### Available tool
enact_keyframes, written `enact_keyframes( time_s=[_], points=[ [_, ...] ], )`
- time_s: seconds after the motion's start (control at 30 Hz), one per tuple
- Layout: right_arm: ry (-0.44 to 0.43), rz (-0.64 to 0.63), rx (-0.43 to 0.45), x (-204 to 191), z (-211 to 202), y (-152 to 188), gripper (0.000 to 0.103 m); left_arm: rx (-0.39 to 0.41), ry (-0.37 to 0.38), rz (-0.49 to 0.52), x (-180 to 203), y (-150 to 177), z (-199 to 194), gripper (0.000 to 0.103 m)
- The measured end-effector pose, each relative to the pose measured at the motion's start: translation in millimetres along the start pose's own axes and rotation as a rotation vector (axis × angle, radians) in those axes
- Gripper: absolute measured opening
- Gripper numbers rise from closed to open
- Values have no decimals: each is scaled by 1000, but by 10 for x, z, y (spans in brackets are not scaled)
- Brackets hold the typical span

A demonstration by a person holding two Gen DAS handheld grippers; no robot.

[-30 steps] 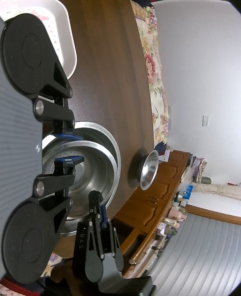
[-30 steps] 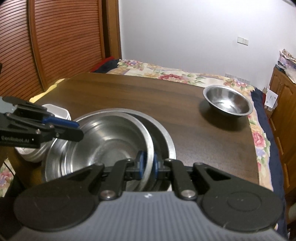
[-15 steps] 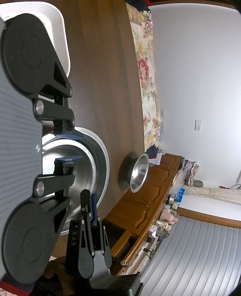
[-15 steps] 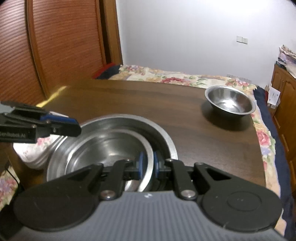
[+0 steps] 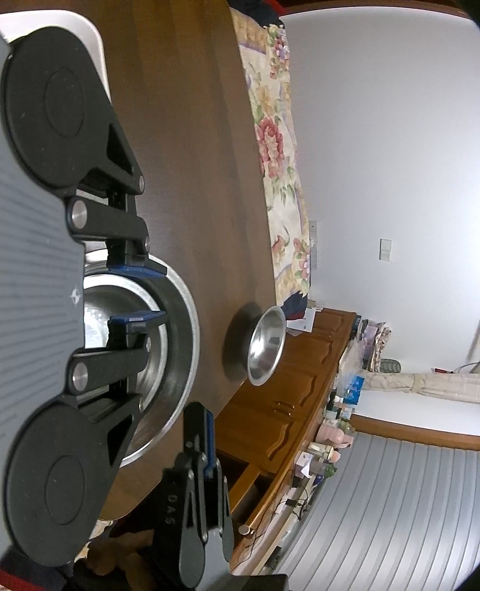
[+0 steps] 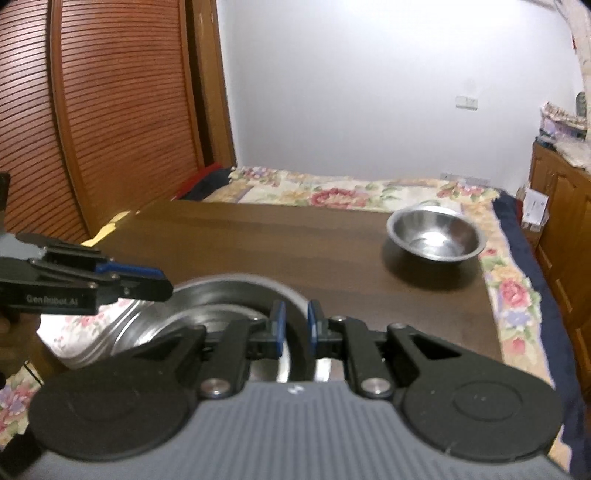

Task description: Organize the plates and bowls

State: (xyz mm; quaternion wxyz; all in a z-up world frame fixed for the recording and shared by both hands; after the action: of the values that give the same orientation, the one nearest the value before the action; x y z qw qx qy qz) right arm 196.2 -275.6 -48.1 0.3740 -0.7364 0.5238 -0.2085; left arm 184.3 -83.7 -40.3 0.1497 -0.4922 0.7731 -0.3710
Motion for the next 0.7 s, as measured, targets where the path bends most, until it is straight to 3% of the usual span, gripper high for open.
enact_keyframes(
  time_s=[0.43, 0.67, 0.7],
  points=[
    [104, 24, 91, 439, -118, -240, 14, 32, -30, 75, 245, -609, 173, 22],
    [146, 36, 110, 743, 77, -396, 16, 18, -27, 93, 299, -878, 420, 37],
    [150, 40, 111, 791, 121, -411, 24, 15, -26, 90, 301, -907, 462, 40]
  ],
)
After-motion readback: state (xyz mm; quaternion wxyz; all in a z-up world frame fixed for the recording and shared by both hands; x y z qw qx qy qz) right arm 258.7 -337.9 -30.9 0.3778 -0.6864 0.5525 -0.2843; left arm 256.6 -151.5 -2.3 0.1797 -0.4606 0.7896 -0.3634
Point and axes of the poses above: each gripper's, at about its wrist camera, not at the fingertips, and z roughly the way its jaws point, x to its right, y to its underside, the point moved 3 cm from there along z, roughly the way its jaws point, and after that the axes turned 10 degrees about -x, right-handed, at the moved point
